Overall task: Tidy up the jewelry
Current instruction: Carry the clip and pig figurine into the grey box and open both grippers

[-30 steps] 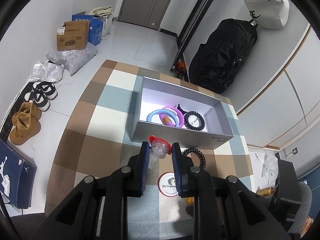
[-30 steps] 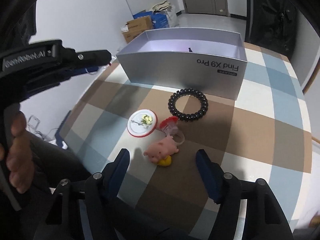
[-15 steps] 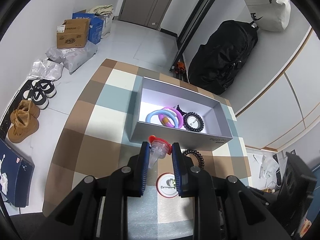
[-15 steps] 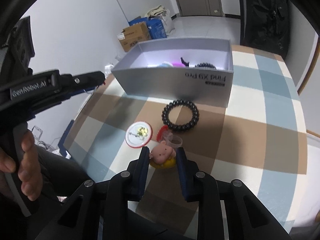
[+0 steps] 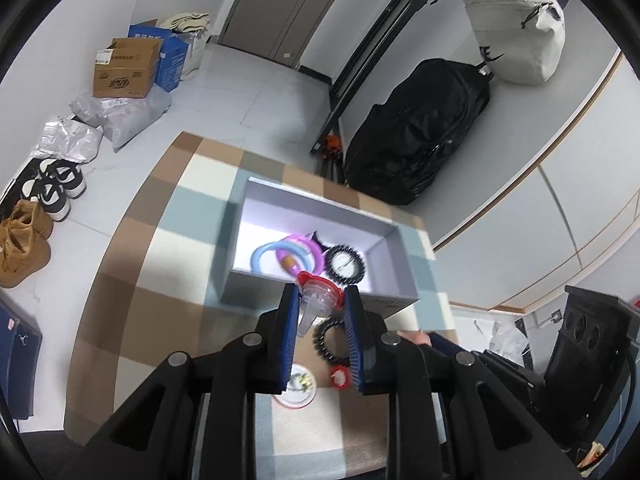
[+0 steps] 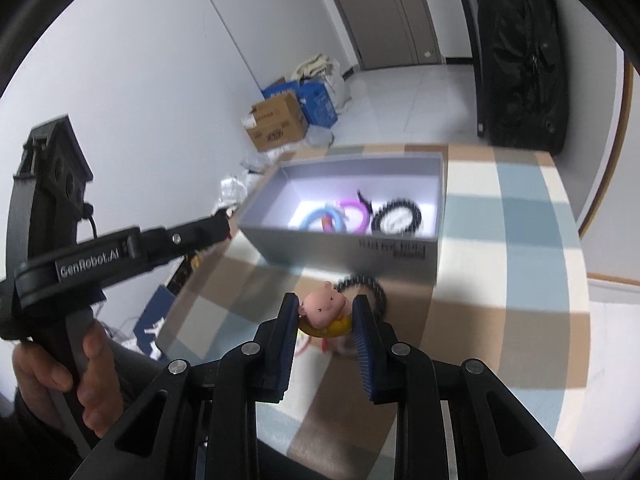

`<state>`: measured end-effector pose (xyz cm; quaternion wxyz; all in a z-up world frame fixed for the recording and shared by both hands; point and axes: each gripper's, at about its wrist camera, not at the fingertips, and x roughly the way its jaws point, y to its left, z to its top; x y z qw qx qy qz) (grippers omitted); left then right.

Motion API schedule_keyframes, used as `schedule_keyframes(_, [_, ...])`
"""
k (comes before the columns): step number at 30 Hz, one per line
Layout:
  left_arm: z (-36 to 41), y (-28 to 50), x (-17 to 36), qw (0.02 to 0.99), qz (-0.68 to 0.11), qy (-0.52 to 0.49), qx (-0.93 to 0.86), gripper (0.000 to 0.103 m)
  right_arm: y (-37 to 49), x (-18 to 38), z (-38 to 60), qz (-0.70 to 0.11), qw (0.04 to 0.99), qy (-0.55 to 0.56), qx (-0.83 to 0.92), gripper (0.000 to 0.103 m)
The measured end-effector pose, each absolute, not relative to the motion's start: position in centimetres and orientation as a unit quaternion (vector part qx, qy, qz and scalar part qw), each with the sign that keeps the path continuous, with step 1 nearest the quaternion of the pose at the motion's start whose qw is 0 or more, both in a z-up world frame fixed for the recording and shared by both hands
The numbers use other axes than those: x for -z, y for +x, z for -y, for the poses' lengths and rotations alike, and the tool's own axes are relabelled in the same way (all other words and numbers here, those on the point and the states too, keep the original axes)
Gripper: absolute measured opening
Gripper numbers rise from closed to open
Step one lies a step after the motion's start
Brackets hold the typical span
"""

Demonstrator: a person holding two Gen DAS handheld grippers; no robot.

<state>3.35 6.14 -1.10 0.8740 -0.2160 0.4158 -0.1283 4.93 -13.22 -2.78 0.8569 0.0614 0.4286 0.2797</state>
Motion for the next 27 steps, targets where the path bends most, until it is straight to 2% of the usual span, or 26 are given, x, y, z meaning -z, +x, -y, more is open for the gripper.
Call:
schedule_keyframes(9, [-5.5,5.0,0.6,0.88,-0.407,-0.206,0.129,0.017,7.7,0.5,13.5,-0.403,0.867,0.09,-0.279,0.026])
schedule_keyframes(27, [-4.3,9.9,1.1,0.868,-0.435,-0.206,0.124,0.017,13.9,0.9,13.1,-0.413,0.863,0.127,-0.262,0.026])
